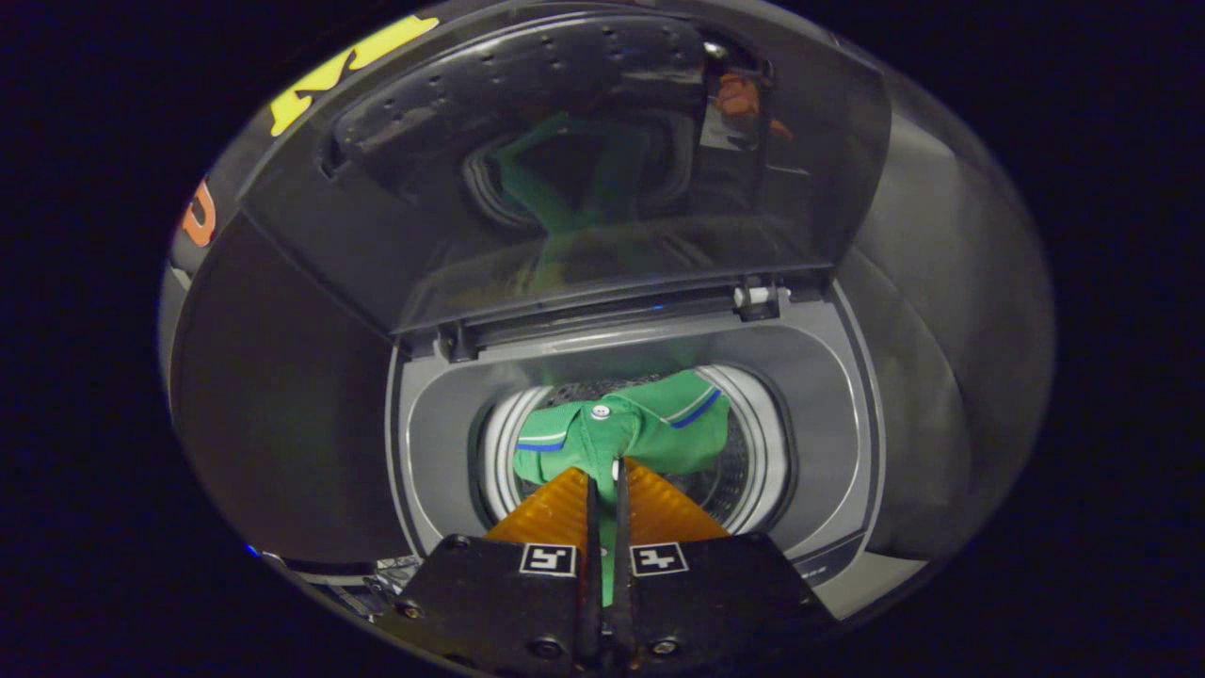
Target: Put the clothes into the washing machine and then close the washing machine lid.
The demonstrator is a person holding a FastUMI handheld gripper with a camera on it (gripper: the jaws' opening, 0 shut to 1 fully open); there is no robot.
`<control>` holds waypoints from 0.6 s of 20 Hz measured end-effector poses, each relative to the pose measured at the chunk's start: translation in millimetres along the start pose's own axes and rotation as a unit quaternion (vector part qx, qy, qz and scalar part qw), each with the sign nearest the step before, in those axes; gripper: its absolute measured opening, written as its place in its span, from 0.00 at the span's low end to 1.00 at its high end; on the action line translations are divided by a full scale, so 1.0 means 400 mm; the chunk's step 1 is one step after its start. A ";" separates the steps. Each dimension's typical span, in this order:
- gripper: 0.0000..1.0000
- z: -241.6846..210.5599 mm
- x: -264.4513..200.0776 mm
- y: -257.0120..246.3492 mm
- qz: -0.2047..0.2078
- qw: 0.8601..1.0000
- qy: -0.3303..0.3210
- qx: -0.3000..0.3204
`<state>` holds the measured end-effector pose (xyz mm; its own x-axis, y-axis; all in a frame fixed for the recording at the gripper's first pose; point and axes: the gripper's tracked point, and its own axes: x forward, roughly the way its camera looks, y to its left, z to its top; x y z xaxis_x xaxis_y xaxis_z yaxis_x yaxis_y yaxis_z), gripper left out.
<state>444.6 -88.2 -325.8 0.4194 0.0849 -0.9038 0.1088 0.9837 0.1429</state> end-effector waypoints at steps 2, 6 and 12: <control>0.10 -0.009 0.015 -0.009 -0.001 1.000 0.005 0.004; 0.12 -0.022 0.014 -0.017 -0.002 1.000 0.017 -0.007; 0.46 0.057 -0.069 0.003 0.011 0.996 -0.042 -0.083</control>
<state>453.7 -92.8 -291.5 0.4945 0.0992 -0.8635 -0.0479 0.9951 0.0869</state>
